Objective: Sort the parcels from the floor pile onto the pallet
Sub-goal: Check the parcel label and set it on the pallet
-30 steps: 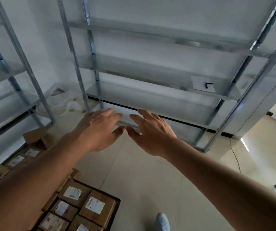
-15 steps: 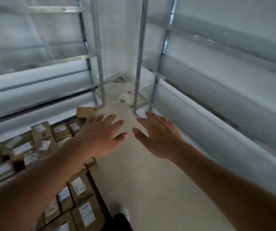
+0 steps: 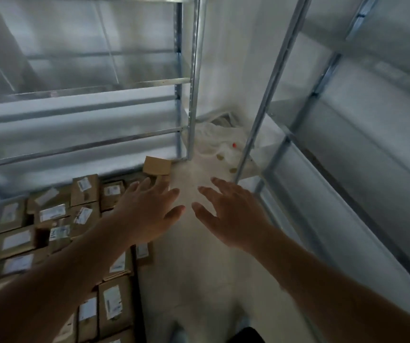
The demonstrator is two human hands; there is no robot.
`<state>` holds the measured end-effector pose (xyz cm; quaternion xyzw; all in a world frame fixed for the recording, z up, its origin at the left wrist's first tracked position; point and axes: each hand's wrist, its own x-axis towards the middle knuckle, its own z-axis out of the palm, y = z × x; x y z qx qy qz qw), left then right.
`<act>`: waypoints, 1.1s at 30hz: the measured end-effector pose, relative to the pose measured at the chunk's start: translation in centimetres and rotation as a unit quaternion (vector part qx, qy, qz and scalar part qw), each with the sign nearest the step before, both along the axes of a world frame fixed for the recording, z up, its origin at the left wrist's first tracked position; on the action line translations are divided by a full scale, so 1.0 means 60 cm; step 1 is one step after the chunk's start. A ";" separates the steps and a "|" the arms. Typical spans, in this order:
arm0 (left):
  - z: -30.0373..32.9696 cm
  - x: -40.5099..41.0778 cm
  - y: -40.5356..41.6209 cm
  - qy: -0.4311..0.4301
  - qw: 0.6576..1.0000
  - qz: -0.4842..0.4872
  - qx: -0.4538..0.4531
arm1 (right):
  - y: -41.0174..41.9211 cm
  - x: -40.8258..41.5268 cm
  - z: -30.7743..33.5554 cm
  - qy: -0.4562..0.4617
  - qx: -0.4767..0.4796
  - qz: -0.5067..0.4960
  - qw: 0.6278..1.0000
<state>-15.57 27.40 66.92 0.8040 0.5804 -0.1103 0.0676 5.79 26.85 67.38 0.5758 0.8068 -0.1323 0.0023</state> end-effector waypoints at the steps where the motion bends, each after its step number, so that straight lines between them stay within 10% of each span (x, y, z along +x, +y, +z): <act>1: -0.005 0.005 0.031 0.000 1.000 0.011 0.003 | 0.035 0.007 -0.003 0.003 -0.001 0.008 1.000; 17: -0.090 0.066 0.410 -0.022 0.971 0.231 -0.049 | 0.577 0.055 -0.101 0.020 -0.064 0.216 0.974; 33: -0.398 -0.192 0.808 0.009 0.958 0.241 -0.158 | 0.967 -0.230 -0.381 -0.060 -0.210 0.214 0.952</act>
